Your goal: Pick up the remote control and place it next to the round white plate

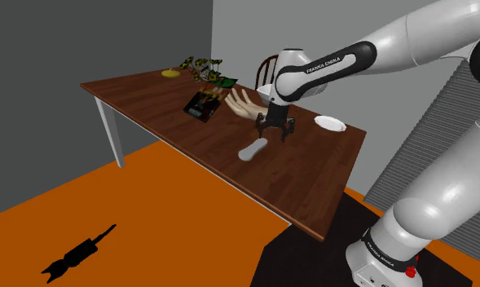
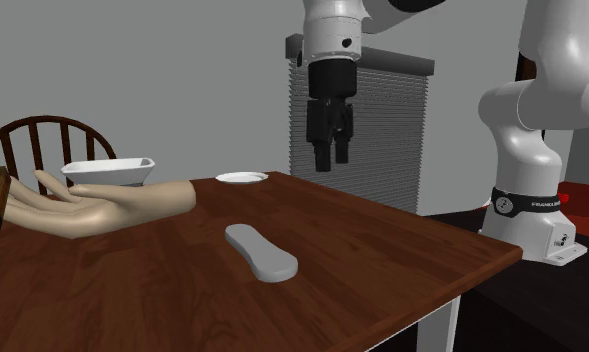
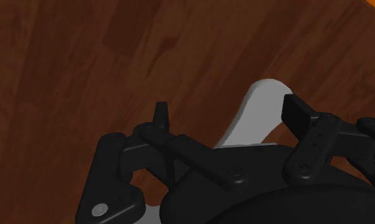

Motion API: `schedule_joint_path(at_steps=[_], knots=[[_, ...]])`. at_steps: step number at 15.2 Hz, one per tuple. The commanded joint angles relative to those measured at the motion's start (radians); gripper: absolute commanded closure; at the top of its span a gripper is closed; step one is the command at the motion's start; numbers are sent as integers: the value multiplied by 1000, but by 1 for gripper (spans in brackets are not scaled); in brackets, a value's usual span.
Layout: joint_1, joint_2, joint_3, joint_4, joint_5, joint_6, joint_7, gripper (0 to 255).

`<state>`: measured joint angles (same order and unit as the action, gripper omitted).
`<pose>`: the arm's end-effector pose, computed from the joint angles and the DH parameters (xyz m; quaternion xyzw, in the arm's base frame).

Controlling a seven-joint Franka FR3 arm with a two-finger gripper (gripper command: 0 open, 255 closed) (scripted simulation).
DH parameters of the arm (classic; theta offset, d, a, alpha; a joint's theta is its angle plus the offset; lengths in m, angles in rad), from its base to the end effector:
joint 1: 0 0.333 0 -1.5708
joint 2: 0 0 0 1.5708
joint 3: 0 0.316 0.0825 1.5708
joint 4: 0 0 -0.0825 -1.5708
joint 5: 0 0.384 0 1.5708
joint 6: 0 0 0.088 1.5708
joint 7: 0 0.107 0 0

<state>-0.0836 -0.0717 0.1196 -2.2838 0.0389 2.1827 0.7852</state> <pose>0.5012 0.0197 0.3807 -0.9262 0.3766 0.0182 0.0046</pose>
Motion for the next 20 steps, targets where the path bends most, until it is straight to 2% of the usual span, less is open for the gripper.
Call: schedule_joint_path(at_steps=[1, 12, 20], knots=[[-9, 78, -2, 40, -11, 45, 70, 0], [-15, 470, -74, 336, -44, 176, 398, 0], [-12, 540, -76, 328, -47, 254, 400, 0]])
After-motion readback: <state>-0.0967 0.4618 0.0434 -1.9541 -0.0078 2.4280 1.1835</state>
